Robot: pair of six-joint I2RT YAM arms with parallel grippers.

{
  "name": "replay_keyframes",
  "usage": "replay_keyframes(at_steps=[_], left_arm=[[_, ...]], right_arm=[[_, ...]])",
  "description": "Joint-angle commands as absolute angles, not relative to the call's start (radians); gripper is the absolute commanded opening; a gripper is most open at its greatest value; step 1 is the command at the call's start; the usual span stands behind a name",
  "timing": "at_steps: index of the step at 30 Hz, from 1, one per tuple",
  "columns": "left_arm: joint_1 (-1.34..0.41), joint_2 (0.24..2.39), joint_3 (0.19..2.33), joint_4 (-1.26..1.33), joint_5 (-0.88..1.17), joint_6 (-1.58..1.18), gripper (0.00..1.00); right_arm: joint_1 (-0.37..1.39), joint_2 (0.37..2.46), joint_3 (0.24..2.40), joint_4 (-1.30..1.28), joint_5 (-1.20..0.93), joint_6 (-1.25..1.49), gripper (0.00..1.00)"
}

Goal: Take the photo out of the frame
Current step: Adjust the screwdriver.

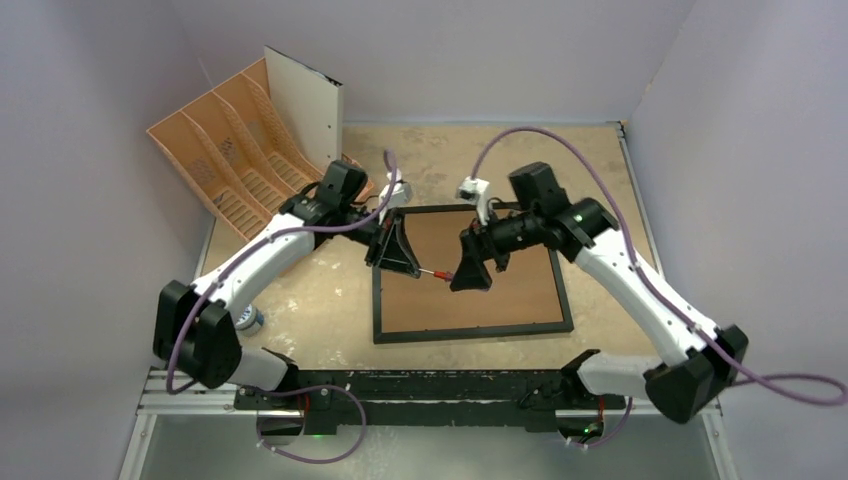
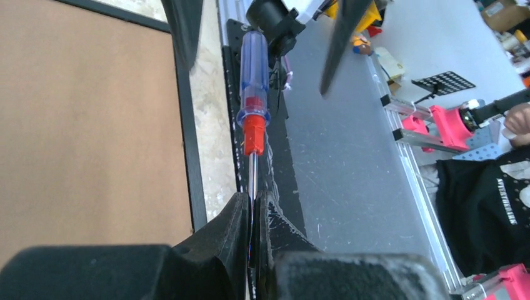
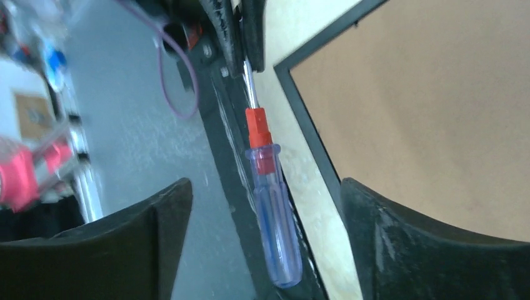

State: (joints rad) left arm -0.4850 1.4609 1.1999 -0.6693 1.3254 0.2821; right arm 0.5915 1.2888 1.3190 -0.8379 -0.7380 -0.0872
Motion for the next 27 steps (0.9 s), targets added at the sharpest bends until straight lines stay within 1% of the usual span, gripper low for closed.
replay_keyframes(at_steps=[1, 3, 5, 9, 11, 15, 18, 21, 24, 27], left_arm=[[-0.461, 1.275, 1.019, -0.12, 1.279, -0.119, 0.0], [-0.455, 1.208, 0.925, 0.134, 1.245, -0.33, 0.0], [-0.453, 1.175, 0.867, 0.283, 1.22, -0.451, 0.0], [-0.454, 1.163, 0.803, 0.42, 1.177, -0.58, 0.0], [-0.454, 1.168, 0.778, 0.509, 1.165, -0.645, 0.0], [-0.454, 1.191, 0.765, 0.549, 1.141, -0.693, 0.0], [-0.454, 1.198, 0.749, 0.623, 1.13, -0.746, 0.0], [-0.455, 1.208, 0.741, 0.659, 1.12, -0.782, 0.0], [-0.456, 1.215, 0.738, 0.676, 1.124, -0.799, 0.0], [-0.455, 1.212, 0.732, 0.675, 1.124, -0.799, 0.0]], right_arm=[[0.37, 1.119, 1.109, -0.435, -0.902, 0.212, 0.93], [0.239, 1.057, 0.982, -0.231, -1.013, 0.38, 0.94], [0.199, 1.013, 0.881, -0.028, -1.082, 0.517, 0.96], [0.198, 0.956, 0.79, 0.228, -1.127, 0.655, 0.97], [0.199, 0.938, 0.759, 0.326, -1.111, 0.713, 0.97], [0.208, 0.94, 0.728, 0.521, -1.15, 0.845, 0.95], [0.236, 0.952, 0.758, 0.437, -1.156, 0.776, 0.9], [0.28, 0.976, 0.793, 0.358, -1.149, 0.713, 0.8], [0.318, 1.001, 0.826, 0.304, -1.127, 0.665, 0.67], [0.338, 1.026, 0.838, 0.327, -1.12, 0.674, 0.61]])
